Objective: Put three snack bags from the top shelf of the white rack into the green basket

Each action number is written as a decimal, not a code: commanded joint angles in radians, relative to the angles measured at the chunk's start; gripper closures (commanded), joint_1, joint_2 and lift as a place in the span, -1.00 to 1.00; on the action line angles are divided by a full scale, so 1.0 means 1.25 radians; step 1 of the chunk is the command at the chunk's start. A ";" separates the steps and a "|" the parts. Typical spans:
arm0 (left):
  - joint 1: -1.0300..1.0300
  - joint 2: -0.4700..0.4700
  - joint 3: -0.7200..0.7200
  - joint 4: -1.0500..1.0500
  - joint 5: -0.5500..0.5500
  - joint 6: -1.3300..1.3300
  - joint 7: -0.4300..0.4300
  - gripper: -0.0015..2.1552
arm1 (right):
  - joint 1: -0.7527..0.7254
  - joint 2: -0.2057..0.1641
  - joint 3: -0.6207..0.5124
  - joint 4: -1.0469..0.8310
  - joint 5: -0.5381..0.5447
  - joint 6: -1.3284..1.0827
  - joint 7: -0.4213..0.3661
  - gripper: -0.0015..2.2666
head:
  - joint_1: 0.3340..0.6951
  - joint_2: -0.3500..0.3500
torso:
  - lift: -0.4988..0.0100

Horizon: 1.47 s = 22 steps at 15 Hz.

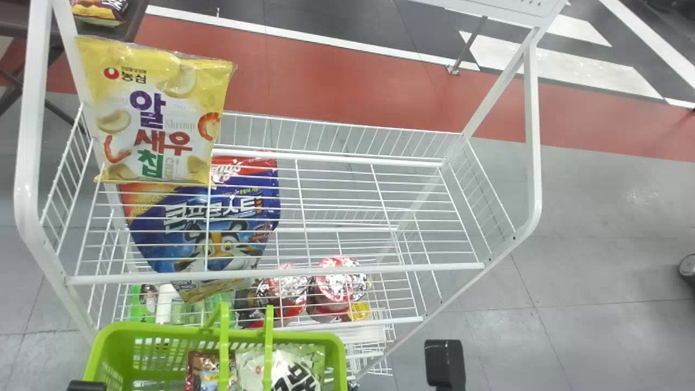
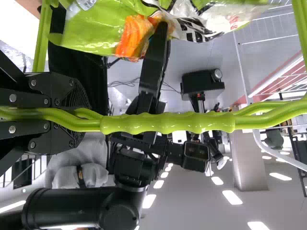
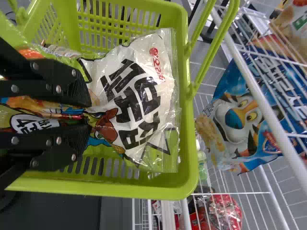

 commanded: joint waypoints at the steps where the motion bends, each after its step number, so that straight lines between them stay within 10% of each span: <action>1: 0.001 0.002 0.003 -0.001 0.000 0.002 -0.002 1.00 | 0.008 0.001 -0.017 -0.028 -0.014 0.000 0.000 -0.96 | 1.00 -1.00 | 0.96; 7: 0.003 0.002 0.000 -0.005 0.000 0.002 -0.002 1.00 | 0.024 0.006 -0.068 -0.055 -0.033 -0.162 0.043 -0.95 | 1.00 -1.00 | 0.96; 11: 0.006 0.002 -0.001 -0.005 0.000 0.002 -0.001 1.00 | 0.048 0.014 -0.018 -0.032 0.078 -0.722 0.043 -0.95 | 1.00 -1.00 | 0.96; 16: 0.013 0.002 0.001 0.001 0.000 -0.003 -0.002 1.00 | 0.069 0.014 0.152 -0.033 0.243 -0.837 -0.188 -0.94 | 1.00 -1.00 | 0.96; 22: 0.020 0.003 0.003 0.002 0.000 -0.020 -0.007 1.00 | 0.080 0.015 0.190 -0.034 0.260 -0.834 -0.233 -0.94 | 1.00 -1.00 | 0.96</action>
